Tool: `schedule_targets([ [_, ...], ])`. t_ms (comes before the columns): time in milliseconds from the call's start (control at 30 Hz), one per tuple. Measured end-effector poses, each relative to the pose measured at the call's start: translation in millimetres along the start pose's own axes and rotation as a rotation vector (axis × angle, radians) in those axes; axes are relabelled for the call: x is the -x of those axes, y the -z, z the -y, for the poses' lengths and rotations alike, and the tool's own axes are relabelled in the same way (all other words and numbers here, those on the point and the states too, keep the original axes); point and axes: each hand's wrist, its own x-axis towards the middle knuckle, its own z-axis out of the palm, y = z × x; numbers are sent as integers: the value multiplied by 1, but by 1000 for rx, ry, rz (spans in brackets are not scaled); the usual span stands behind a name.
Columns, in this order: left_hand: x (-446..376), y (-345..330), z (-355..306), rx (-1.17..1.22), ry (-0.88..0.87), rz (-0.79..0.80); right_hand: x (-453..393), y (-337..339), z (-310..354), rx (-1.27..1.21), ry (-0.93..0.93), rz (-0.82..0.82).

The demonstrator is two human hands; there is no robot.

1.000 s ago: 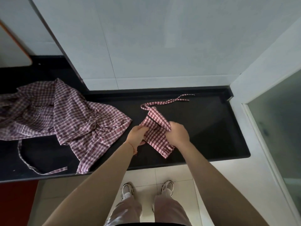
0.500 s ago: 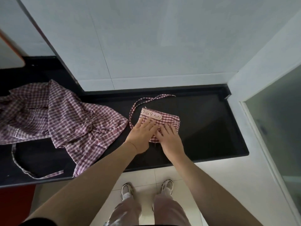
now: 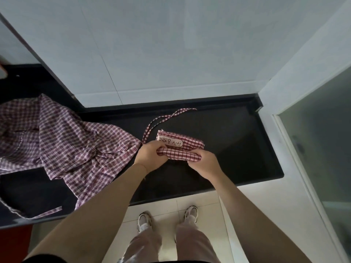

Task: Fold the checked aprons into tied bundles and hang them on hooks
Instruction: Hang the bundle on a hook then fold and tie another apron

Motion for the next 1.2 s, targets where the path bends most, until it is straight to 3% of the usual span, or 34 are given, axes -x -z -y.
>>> schedule_targets([
  [100, -12, 7, -4, 225, 293, -30, -5, 7, -9, -392, -200, -3],
  [200, -23, 10, -1, 270, 339, 55, -9, 8, -13, -531, -281, -49],
  [367, -33, 8, 0, 240, 361, 72, -17, 3, -3, -567, -361, -134],
  [767, -63, -9, -32, -59, 557, -36, -33, 8, 2, -470, -463, -76],
  [833, -52, -14, -42, -230, 469, -218, -36, 8, 3, -477, -498, -86],
  [900, -31, -19, -48, -347, 196, -466, -39, 8, 4, -487, -542, -95],
  [933, -19, -24, -51, -364, 86, -509, -40, 10, 5, -505, -566, -97],
  [967, -6, -28, -53, -320, 68, -463, -41, 10, 6, -525, -587, -95],
  [1000, 3, -33, -56, -195, 190, -341, -41, 11, 5, -542, -602, -95],
  [1067, 9, -41, -60, 204, 660, -67, -42, 11, 6, -554, -607, -87],
  [1133, 3, -46, -58, 668, 925, -61, -44, 12, 6, -538, -612, -77],
  [1200, -6, -46, -60, 1015, 959, -159, -44, 13, 6, -548, -631, -62],
])
